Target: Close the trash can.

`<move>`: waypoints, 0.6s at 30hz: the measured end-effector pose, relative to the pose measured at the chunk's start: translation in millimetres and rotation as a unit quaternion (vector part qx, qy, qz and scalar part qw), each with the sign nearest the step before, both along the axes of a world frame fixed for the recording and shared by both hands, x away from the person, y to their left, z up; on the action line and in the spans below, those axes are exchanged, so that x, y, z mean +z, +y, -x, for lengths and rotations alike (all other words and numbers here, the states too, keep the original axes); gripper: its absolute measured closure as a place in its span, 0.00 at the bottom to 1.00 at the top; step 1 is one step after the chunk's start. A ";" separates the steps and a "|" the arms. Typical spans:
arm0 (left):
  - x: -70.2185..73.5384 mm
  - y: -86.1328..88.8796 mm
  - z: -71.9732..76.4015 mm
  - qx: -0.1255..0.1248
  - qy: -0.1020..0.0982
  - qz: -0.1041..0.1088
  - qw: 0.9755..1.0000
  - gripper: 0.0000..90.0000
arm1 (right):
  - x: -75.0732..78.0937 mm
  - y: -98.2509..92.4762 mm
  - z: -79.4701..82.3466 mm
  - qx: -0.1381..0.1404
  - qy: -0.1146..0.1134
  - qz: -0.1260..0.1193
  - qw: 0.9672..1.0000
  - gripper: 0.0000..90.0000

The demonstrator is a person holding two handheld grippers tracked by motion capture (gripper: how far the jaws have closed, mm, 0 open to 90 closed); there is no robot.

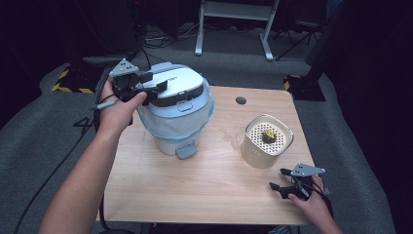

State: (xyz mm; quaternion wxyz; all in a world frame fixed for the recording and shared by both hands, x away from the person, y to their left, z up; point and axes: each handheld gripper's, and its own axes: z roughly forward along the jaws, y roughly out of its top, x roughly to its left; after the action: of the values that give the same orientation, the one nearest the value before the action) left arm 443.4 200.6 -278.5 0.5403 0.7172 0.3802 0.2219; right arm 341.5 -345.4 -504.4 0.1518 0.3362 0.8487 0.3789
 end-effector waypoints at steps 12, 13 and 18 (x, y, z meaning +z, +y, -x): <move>-11.2 -28.0 1.0 -0.015 0.001 -0.021 1.000 0.40 | 0.0 0.0 0.0 0.000 0.000 0.000 1.000 0.25; -11.2 -28.6 1.0 -0.016 0.001 -0.026 1.000 0.41 | 0.0 0.0 0.0 0.000 0.000 0.000 1.000 0.25; -10.0 -32.4 2.5 -0.015 -0.003 -0.050 0.999 0.65 | 0.0 0.0 0.0 0.000 0.000 0.000 1.000 0.25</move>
State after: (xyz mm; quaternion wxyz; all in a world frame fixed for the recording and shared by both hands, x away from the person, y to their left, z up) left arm 440.9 168.1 -288.6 0.5083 0.7482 0.3560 0.2349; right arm 341.6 -345.4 -504.4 0.1516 0.3364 0.8487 0.3790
